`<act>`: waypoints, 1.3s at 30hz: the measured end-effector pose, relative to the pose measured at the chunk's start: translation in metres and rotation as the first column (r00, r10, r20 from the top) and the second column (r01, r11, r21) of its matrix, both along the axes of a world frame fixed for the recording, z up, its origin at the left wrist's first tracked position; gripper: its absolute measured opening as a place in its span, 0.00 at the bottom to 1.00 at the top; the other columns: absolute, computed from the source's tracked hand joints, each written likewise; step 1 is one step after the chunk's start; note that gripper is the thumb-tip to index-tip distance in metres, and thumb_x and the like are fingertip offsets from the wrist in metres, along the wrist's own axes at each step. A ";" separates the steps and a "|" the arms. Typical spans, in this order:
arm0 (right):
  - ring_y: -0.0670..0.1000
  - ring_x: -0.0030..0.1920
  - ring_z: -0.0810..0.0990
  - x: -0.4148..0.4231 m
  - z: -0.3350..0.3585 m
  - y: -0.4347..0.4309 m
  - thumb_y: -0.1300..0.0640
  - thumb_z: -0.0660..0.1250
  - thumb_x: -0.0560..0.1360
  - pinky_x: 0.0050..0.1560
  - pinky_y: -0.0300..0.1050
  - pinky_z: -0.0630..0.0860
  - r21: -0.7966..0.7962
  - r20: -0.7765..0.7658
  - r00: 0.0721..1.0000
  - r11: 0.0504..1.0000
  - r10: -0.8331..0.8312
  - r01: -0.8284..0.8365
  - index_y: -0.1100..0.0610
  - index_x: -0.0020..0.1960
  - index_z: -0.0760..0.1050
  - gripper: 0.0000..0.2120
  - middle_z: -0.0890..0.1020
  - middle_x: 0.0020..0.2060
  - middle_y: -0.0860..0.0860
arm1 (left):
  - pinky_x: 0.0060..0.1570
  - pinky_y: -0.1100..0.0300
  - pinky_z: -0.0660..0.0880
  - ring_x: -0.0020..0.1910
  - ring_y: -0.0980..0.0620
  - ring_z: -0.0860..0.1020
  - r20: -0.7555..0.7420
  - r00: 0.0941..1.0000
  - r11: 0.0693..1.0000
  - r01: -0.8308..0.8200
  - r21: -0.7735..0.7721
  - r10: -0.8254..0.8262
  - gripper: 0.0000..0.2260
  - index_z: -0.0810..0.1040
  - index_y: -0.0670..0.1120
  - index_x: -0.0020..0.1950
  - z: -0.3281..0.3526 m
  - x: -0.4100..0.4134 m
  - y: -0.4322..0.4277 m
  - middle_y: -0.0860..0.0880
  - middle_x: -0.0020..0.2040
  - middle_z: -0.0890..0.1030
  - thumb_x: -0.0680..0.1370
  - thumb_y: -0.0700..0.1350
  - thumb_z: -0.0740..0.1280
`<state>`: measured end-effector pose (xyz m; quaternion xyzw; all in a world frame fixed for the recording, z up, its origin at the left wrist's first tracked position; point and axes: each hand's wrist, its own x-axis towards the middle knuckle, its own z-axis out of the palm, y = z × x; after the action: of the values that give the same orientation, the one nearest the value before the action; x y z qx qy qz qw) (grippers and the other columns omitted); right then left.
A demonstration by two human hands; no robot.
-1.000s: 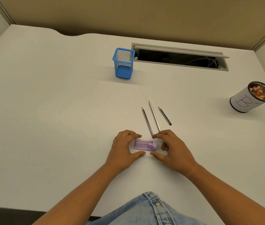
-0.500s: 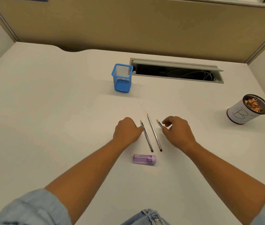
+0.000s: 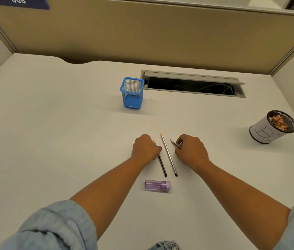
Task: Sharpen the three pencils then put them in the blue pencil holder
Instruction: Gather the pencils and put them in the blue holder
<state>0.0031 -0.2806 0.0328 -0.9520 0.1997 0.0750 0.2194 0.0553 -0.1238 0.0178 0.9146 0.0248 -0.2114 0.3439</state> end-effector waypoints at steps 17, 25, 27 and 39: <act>0.48 0.37 0.83 0.033 0.050 -0.008 0.54 0.71 0.69 0.39 0.41 0.77 0.263 0.441 0.871 0.959 -0.216 0.104 0.48 0.45 0.81 0.06 0.85 0.40 0.44 | 0.31 0.66 0.72 0.29 0.57 0.75 0.295 0.952 0.972 -0.012 -0.236 0.084 0.06 0.79 0.45 0.36 0.066 0.040 0.026 0.52 0.30 0.79 0.68 0.45 0.73; 0.49 0.39 0.86 0.085 0.104 0.018 0.61 0.73 0.69 0.39 0.43 0.82 0.506 0.579 0.785 0.853 -0.223 -0.131 0.47 0.42 0.78 0.10 0.85 0.39 0.51 | 0.33 0.64 0.77 0.35 0.67 0.78 0.668 0.718 0.955 0.013 -0.296 0.197 0.03 0.78 0.51 0.42 0.144 0.090 0.069 0.57 0.36 0.80 0.74 0.43 0.70; 0.51 0.39 0.86 0.101 0.112 0.027 0.62 0.73 0.70 0.39 0.44 0.82 0.522 0.595 0.779 0.833 -0.199 -0.186 0.49 0.42 0.79 0.08 0.86 0.38 0.52 | 0.34 0.58 0.80 0.35 0.60 0.80 0.678 0.713 0.971 -0.019 -0.236 0.179 0.01 0.79 0.49 0.44 0.145 0.104 0.077 0.54 0.39 0.82 0.75 0.43 0.70; 0.41 0.36 0.80 0.172 0.102 0.063 0.57 0.67 0.76 0.35 0.37 0.79 0.319 0.638 0.770 0.907 0.010 -0.276 0.56 0.47 0.85 0.08 0.82 0.35 0.43 | 0.35 0.63 0.75 0.42 0.52 0.80 0.638 0.768 0.998 -0.069 -0.011 0.060 0.07 0.82 0.49 0.52 0.104 0.136 0.070 0.49 0.49 0.85 0.76 0.49 0.70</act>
<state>0.1751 -0.2180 0.1348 -0.8710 0.0218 -0.1880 0.4533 0.1908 -0.0540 0.1217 0.9328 -0.0605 0.1233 0.3332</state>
